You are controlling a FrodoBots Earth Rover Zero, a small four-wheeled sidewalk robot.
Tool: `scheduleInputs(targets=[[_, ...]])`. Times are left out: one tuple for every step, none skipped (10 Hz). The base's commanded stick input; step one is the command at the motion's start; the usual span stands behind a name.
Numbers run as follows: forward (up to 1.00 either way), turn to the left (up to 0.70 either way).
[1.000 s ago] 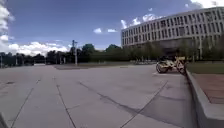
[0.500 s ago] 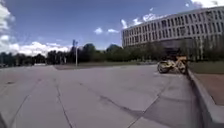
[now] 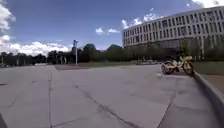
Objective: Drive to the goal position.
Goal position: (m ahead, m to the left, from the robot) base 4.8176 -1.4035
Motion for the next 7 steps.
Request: scheduleInputs(targets=[[0.7,0.0],[0.7,0.0],[0.7,0.0],[0.7,0.0],[0.7,0.0],[0.7,0.0],[0.7,0.01]])
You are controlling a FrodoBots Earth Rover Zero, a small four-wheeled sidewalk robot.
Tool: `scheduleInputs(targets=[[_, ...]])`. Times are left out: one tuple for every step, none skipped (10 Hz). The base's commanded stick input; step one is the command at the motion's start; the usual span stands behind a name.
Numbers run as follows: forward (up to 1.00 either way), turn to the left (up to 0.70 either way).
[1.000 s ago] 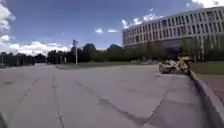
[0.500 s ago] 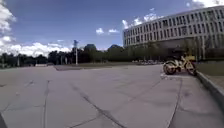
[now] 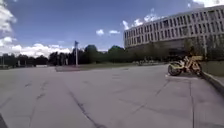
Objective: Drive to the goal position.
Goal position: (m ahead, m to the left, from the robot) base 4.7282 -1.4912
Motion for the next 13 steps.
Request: scheduleInputs(targets=[[0.7,0.01],[0.7,0.01],[0.7,0.01],[0.7,0.01],[0.7,0.01],[0.7,0.01],[0.7,0.01],[0.7,0.01],[0.7,0.01],[0.7,0.01],[0.7,0.01],[0.7,0.01],[0.7,0.01]])
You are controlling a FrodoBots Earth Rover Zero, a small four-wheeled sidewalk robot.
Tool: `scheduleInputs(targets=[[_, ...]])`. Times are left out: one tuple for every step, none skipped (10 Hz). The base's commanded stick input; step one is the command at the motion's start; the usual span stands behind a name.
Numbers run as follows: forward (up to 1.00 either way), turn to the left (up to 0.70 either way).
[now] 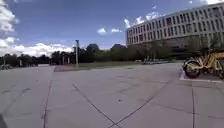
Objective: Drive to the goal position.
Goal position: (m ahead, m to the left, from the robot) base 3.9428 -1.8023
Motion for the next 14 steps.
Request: scheduleInputs(targets=[[0.7,0.01],[0.7,0.01],[0.7,0.01],[0.7,-0.06],[0.7,-0.14],[0.7,-0.22],[0.7,-0.3],[0.7,-0.34],[0.7,-0.34],[0.7,-0.34],[0.7,-0.34],[0.7,-0.34],[0.7,-0.24],[0.7,-0.05]])
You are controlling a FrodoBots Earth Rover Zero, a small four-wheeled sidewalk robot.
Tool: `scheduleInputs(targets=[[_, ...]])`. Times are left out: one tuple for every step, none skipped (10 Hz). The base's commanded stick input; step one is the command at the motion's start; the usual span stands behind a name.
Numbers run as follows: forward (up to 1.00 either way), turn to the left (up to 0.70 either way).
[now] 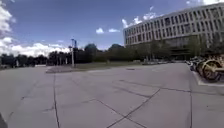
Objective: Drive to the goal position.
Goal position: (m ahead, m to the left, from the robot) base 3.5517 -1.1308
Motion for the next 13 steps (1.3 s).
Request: scheduleInputs(targets=[[0.7,0.01],[0.7,0.01],[0.7,0.01],[0.7,0.01],[0.7,0.01],[0.7,0.01],[0.7,0.01],[0.7,0.01],[0.7,0.01],[0.7,-0.34],[0.7,-0.34],[0.7,-0.34],[0.7,-0.34]])
